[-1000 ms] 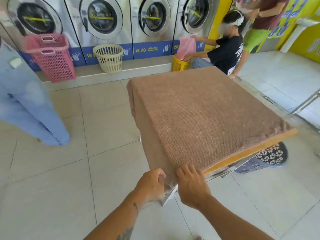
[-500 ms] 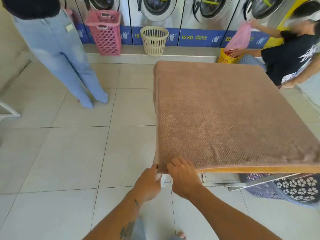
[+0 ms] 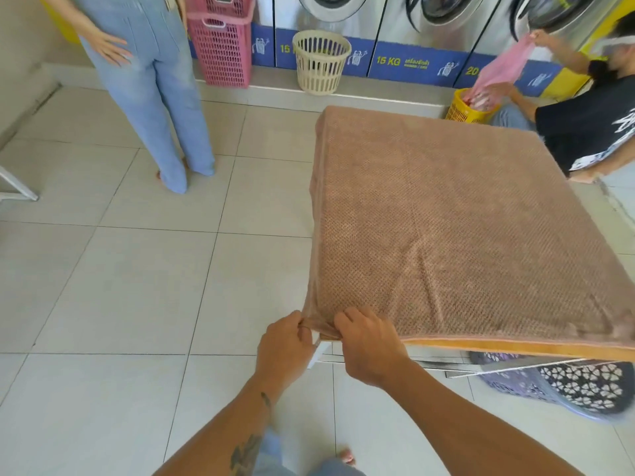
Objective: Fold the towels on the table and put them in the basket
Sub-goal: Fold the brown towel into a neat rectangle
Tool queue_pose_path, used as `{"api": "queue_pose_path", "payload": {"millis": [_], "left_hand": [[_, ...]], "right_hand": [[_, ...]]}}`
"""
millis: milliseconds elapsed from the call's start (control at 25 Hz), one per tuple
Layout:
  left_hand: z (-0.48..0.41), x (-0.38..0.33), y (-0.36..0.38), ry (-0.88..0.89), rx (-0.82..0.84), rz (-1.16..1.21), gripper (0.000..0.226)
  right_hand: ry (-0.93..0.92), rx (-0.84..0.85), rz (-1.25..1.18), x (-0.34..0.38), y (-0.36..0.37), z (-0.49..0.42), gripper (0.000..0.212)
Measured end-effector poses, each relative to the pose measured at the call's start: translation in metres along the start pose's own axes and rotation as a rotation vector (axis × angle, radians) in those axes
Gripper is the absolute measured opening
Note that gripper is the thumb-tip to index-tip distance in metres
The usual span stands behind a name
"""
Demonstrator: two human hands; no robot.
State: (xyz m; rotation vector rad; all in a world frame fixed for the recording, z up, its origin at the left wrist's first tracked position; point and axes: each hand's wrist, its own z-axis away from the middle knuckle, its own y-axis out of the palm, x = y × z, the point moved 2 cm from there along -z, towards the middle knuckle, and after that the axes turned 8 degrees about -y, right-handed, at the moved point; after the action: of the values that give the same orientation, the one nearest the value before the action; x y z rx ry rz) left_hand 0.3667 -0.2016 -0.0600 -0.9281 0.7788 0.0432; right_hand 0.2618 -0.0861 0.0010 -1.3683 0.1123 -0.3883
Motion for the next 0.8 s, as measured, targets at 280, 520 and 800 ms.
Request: {"api": "queue_pose_path", "payload": {"millis": [280,520,800], "left_hand": [[-0.022,-0.001,-0.021,-0.201,0.249,0.332,0.024],[-0.052,-0.03,-0.025,-0.693,0.389,1.144,0.02],[-0.077,-0.079,-0.076,-0.325,0.176,0.924,0.022]], "right_hand": [[0.011,-0.26,-0.388,-0.008,-0.04,-0.007,0.007],[0.072,-0.243,-0.421,-0.017,-0.059,0.0,0.017],[0.275,-0.081,-0.308,-0.017,-0.055,-0.013,0.033]]}}
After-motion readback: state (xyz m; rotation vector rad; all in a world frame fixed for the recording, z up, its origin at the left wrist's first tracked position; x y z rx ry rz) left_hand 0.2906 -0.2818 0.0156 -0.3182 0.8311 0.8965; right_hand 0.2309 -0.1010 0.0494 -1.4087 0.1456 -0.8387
